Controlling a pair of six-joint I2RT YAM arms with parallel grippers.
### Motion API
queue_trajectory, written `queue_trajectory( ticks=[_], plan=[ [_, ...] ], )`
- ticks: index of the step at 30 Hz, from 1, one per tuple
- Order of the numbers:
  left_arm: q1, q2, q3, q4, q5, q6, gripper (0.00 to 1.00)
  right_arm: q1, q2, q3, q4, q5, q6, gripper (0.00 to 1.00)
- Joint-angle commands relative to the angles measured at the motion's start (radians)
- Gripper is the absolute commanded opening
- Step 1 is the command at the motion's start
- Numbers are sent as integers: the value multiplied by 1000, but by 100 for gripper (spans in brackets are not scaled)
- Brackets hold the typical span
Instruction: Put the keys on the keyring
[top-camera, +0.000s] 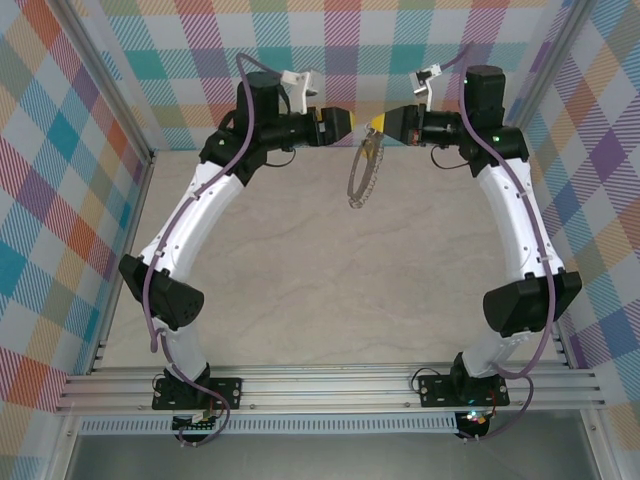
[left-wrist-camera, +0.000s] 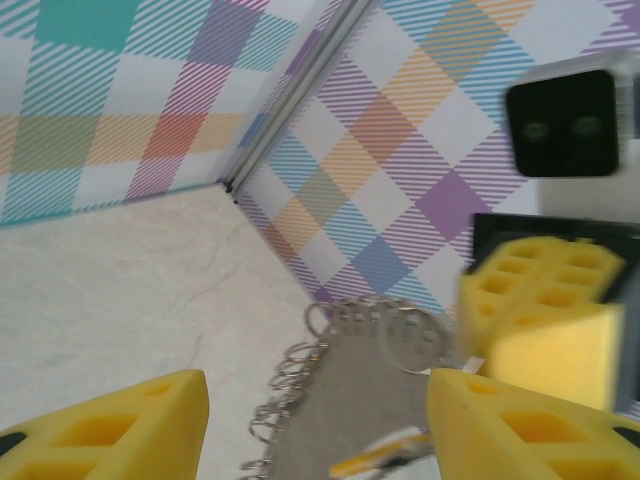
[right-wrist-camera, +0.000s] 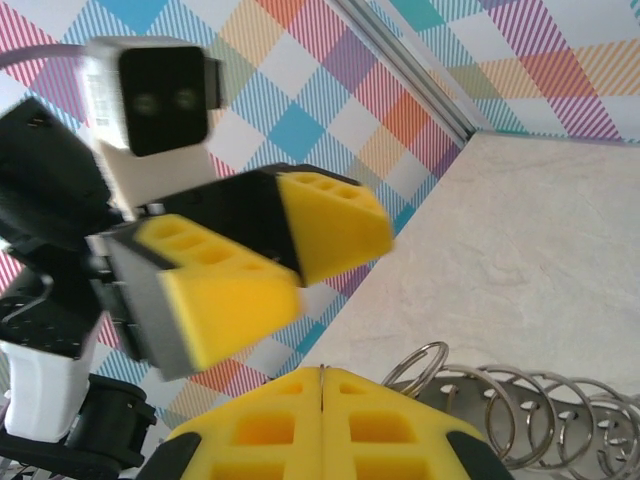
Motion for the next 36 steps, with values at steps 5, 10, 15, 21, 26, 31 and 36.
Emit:
queue_trajectory(
  ticks=[5,10,15,21,26,31,36],
  plan=[
    [35,55,144,-78,257,141,59,-3,7,77,-73,-99,-125,0],
    [48,84,177,-91,392,153,59,-3,52,179,-217,-120,-225,0],
    [62,104,234,-137,486,171,55,-3,58,204,-244,-127,-239,0],
    [63,112,235,-119,531,155,45,-2,79,227,-255,-169,-215,0],
    [63,120,238,-92,557,146,36,-2,80,234,-275,-178,-226,0],
    [63,138,265,-81,579,124,35,-1,80,237,-286,-195,-223,0],
    [60,144,266,-70,584,113,33,-1,78,230,-280,-218,-213,0]
  ],
)
